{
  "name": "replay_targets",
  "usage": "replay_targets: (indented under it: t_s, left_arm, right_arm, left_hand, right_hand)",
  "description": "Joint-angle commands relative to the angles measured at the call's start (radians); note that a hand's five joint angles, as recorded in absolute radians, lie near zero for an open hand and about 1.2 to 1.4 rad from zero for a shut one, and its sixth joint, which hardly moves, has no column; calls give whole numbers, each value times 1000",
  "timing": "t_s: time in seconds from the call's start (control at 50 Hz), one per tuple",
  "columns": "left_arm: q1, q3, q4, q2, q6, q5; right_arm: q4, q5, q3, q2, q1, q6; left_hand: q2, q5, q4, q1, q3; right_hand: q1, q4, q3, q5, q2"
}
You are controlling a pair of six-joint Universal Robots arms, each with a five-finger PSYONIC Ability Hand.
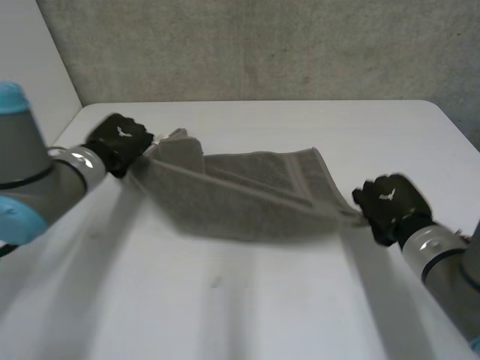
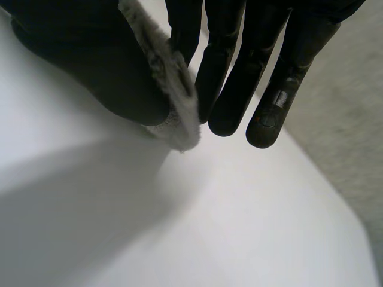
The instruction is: Fold the towel.
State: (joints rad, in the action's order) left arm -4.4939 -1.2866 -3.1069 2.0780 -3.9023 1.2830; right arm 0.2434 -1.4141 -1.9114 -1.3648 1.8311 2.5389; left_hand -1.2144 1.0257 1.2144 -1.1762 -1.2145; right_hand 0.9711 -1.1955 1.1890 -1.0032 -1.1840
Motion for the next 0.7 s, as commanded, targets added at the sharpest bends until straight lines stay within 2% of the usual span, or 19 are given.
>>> replay_targets:
  t_s: [0.02, 0.04, 0.06, 0.1, 0.12, 0.16, 0.3, 0.38, 0.44, 0.48, 0.54, 0.56, 0.58, 0.6, 0.62, 0.64, 0.68, 0.7]
  left_arm:
    - [-33, -200, 5, -320, 3, 6]
    - [-33, -232, 8, -401, 8, 12]
    - [-33, -232, 8, -401, 8, 12]
    - [-33, -284, 10, -554, 38, 25]
    - [-33, -284, 10, -555, 38, 25]
    - [-31, -307, 11, -681, 81, 33]
    - [-28, -307, 65, -797, 121, 33]
    - [-25, -309, 90, -788, 121, 36]
    - [-24, -318, 96, -714, 115, 39]
    - [-22, -321, 91, -581, 116, 39]
    - [-21, -315, 91, -506, 115, 39]
    - [-19, -300, 88, -424, 112, 39]
    - [-19, -277, 85, -335, 109, 39]
    - [-19, -276, 85, -334, 109, 39]
    - [-13, -235, 79, -252, 103, 39]
    - [-10, -182, 73, -180, 91, 44]
    - [-8, -116, 67, -120, 78, 50]
    - [-8, -115, 67, -119, 78, 50]
  right_arm:
    - [-223, 3, 135, -235, -50, 8]
    - [-223, 3, 135, -235, -50, 8]
    - [-281, 4, 185, -279, -55, 8]
    - [-340, 3, 239, -316, -58, 8]
    - [-401, 3, 296, -350, -56, 8]
    - [-463, 3, 356, -373, -55, 6]
    - [-702, 32, 566, -379, -56, -6]
    - [-730, 35, 589, -331, -59, -8]
    - [-727, 37, 601, -233, -58, -9]
    - [-728, 32, 609, -183, -55, -11]
    - [-728, 20, 627, -81, -42, -29]
    - [-727, 15, 644, -19, -42, -44]
    - [-727, 15, 644, -19, -42, -45]
    - [-725, 11, 670, 43, -42, -60]
    - [-722, -9, 707, 102, -39, -63]
    - [-722, -9, 707, 102, -39, -63]
    - [-673, -73, 811, 208, -4, -54]
    - [-673, -74, 812, 208, -4, -54]
  left_hand:
    - [-182, 196, 182, -220, -182]
    - [-182, 196, 182, -220, -182]
    - [-182, 196, 182, -220, -182]
    - [-182, 196, 182, -220, -182]
    - [-182, 196, 182, -220, -182]
    - [-182, 196, 182, -220, -182]
    - [-182, 196, 182, -220, -182]
    - [-182, 196, 182, -220, -182]
    - [-182, 196, 182, -220, -182]
    - [-182, 196, 182, -220, -182]
    - [-182, 196, 182, -220, -182]
    - [-182, 196, 182, -220, -182]
    - [-182, 196, 182, -220, -182]
    - [-182, 196, 182, -220, -182]
    - [-182, 196, 182, -220, -182]
    - [-182, 196, 182, -220, -182]
    - [-182, 196, 182, -220, -182]
    - [-182, 196, 182, -220, -182]
  right_hand:
    - [425, -201, 207, -219, -212]
    - [425, -201, 207, -219, -212]
    - [425, -201, 207, -219, -212]
    - [425, -201, 207, -219, -212]
    - [425, -201, 207, -219, -212]
    - [425, -201, 207, -219, -212]
    - [425, -201, 207, -219, -212]
    - [425, -201, 207, -219, -212]
    - [425, -201, 207, -219, -212]
    - [425, -201, 207, -219, -212]
    - [425, -201, 207, -219, -212]
    - [425, -201, 207, -219, -212]
    - [425, -201, 207, -219, -212]
    - [425, -201, 207, -219, -212]
    - [425, -201, 207, -219, -212]
    - [425, -201, 207, -219, -212]
    - [425, -201, 207, -219, -212]
    - [425, -201, 207, -219, -212]
